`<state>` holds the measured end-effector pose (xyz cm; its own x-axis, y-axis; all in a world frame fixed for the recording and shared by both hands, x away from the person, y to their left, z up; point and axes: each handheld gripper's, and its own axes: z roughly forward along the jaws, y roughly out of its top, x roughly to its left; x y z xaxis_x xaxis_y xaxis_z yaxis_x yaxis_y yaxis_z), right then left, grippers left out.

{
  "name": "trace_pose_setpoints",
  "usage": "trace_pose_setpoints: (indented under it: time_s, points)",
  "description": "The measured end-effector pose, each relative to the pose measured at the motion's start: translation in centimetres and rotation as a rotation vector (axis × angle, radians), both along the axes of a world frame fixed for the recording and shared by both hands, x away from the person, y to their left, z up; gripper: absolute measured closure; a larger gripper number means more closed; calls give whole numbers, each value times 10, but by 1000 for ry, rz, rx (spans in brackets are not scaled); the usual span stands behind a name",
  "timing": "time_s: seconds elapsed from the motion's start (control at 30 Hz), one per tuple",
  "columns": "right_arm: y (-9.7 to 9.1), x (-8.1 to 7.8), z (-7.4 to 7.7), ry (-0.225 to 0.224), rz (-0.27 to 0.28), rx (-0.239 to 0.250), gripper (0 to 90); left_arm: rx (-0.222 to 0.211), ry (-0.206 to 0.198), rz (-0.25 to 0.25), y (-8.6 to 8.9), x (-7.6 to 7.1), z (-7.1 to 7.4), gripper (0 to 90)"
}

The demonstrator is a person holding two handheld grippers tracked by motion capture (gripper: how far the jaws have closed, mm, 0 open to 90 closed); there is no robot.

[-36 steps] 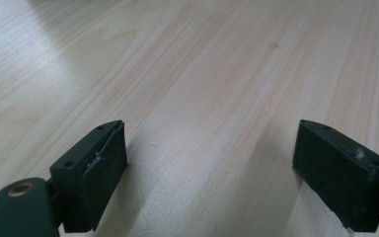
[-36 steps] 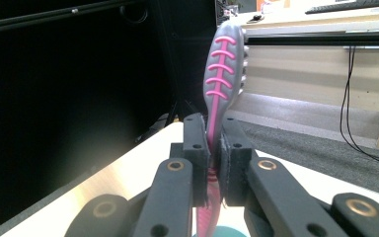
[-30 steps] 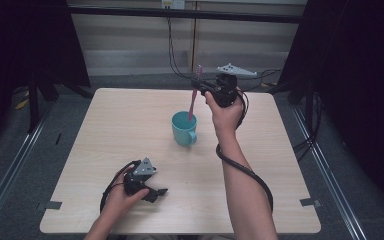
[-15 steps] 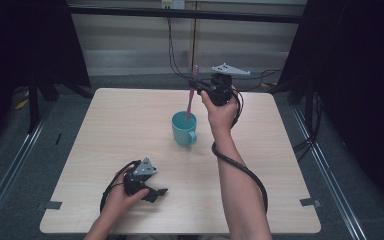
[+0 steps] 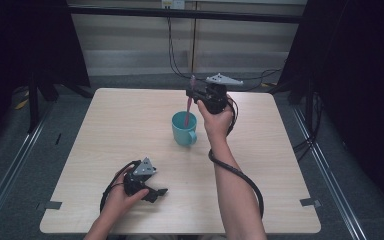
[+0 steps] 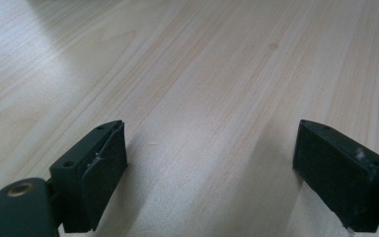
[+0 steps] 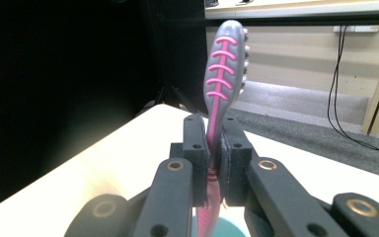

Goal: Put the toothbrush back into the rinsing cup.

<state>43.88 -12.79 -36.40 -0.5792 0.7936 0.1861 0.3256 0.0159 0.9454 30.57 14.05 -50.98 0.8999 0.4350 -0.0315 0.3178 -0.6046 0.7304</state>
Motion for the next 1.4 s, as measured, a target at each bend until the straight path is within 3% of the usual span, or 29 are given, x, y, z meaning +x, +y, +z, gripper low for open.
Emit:
trace_pose_setpoints:
  time_s: [0.8, 0.9, 1.4]
  points:
    - [-3, -8, -40, 44, -13, -27, 835, 0, -2, -1, 0, 0, 0, 130]
    - [-7, -10, -46, 50, -13, -9, 834, 0, -2, -1, 0, 0, 0, 130]
    - [-13, -17, -60, 70, -15, -6, 818, -2, 2, 1, 0, -1, 0, 129]
